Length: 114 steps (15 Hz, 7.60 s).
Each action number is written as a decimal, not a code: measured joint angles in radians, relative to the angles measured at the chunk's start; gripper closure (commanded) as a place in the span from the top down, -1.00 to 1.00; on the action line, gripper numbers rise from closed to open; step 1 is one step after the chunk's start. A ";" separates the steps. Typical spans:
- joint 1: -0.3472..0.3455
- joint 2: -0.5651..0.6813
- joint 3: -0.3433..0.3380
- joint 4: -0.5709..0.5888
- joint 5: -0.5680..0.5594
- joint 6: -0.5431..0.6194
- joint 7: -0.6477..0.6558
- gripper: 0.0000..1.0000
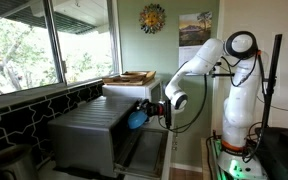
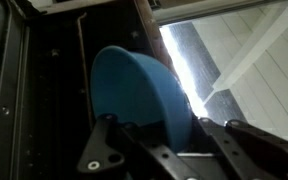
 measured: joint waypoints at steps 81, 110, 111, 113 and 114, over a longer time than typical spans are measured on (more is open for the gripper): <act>0.024 -0.152 0.383 0.130 0.152 0.928 -0.572 1.00; 0.076 -0.108 0.424 0.210 -0.711 1.229 -0.075 1.00; 0.080 -0.109 0.412 0.205 -0.776 1.229 -0.015 1.00; 0.098 -0.123 0.367 0.188 -0.914 1.213 0.127 1.00; 0.103 -0.137 0.338 0.180 -0.975 1.181 0.197 1.00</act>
